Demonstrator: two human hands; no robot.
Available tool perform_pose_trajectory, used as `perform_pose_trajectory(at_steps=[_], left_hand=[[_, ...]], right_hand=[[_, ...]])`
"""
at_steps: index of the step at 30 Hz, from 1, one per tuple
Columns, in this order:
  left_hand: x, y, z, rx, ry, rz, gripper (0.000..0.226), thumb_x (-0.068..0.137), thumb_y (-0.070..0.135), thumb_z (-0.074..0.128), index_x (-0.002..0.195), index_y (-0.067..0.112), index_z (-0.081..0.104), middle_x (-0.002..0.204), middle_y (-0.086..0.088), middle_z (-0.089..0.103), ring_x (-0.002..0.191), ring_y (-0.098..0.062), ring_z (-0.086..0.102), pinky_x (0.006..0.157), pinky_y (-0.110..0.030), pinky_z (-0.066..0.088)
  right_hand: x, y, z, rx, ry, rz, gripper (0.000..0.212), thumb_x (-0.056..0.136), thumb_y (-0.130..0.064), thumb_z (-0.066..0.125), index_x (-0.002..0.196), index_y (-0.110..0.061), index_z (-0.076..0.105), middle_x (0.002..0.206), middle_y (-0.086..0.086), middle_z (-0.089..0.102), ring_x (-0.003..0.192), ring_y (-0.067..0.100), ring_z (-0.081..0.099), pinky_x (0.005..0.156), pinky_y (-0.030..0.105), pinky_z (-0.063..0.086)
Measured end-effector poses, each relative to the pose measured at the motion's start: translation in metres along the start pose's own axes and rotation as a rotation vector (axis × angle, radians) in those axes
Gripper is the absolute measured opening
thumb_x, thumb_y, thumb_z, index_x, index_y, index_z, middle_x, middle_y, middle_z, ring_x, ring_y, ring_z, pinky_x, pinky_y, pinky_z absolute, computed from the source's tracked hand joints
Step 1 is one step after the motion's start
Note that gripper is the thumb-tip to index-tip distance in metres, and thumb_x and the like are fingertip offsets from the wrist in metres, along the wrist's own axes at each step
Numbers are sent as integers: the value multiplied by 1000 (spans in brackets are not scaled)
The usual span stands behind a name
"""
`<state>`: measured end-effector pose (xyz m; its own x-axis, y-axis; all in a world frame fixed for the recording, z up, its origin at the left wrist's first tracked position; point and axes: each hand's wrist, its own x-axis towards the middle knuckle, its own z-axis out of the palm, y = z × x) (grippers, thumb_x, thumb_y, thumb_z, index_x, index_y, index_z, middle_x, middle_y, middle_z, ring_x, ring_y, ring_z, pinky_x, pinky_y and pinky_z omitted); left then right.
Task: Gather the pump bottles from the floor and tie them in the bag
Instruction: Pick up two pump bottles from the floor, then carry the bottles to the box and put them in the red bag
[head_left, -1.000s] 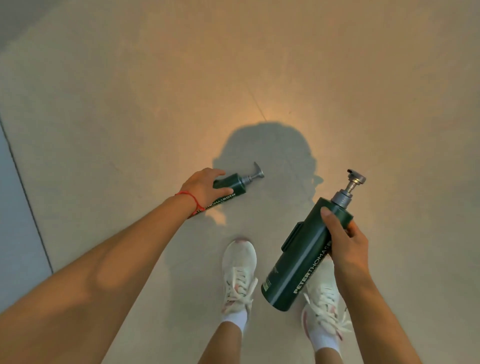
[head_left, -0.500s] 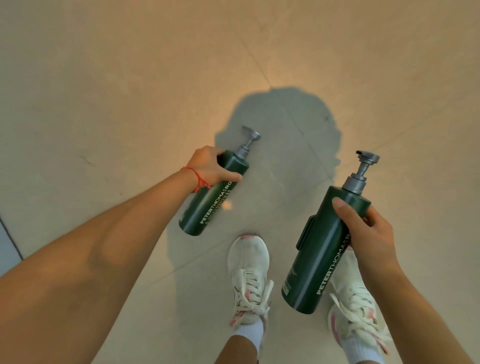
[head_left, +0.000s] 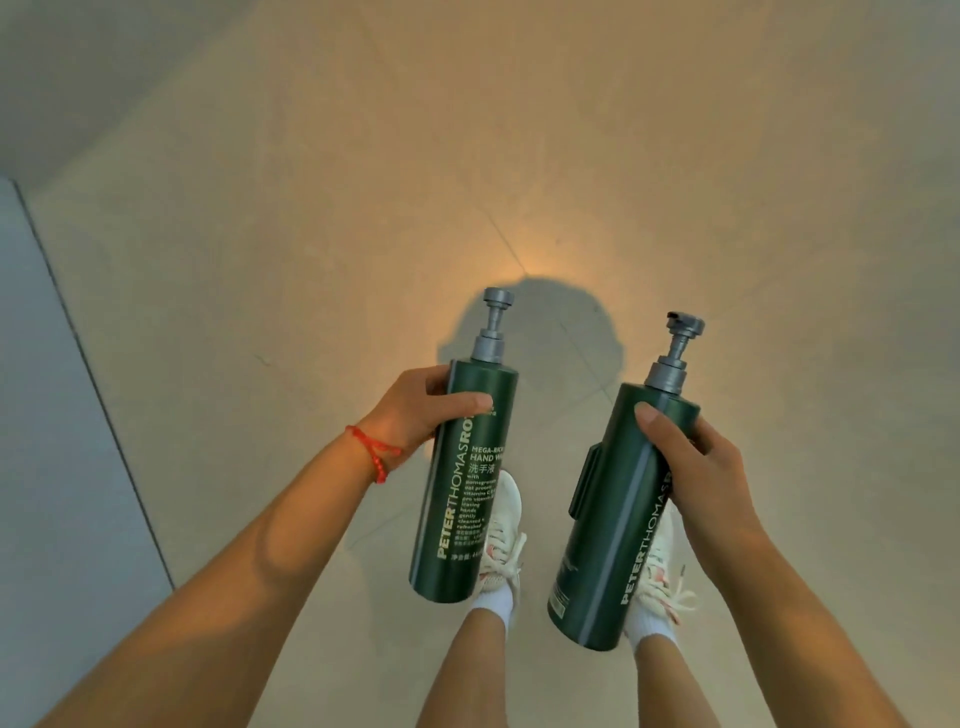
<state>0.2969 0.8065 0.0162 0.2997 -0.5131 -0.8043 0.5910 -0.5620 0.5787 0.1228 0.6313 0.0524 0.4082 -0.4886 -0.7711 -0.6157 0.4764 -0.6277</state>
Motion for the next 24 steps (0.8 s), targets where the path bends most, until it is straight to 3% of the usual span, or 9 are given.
perform_pose_trajectory(at_steps=[3,9,14,24], left_hand=[[-45,39,17,-10,22,40,38,47,36,73,82,23,66,70,7,71,68,-8,67,59,-19,53],[-129,116,47,-38,142,135,15,74,10,69,83,22,67,79,0,68,72,-13,65,65,-24,51],[-199,174,68,-79,205,216,14,76,5,67,78,19,66,68,4,69,63,-11,64,56,-18,51],[-303,252,129,28,149,309,15,76,6,67,81,20,64,81,-4,66,72,-16,63,63,-22,53]], right_hand=[[-35,-44,-9,-28,-31,-35,51,54,-58,65,89,-22,66,80,2,71,69,14,69,60,24,52],[-107,-125,-32,-17,-49,-90,48,53,-58,66,86,-24,67,75,-3,70,68,12,68,61,25,51],[-176,-176,-50,30,-38,-134,48,55,-58,67,88,-23,66,74,-4,71,69,12,68,59,23,52],[-296,-233,-90,216,99,-233,48,55,-55,67,90,-21,66,78,2,71,70,14,69,60,25,53]])
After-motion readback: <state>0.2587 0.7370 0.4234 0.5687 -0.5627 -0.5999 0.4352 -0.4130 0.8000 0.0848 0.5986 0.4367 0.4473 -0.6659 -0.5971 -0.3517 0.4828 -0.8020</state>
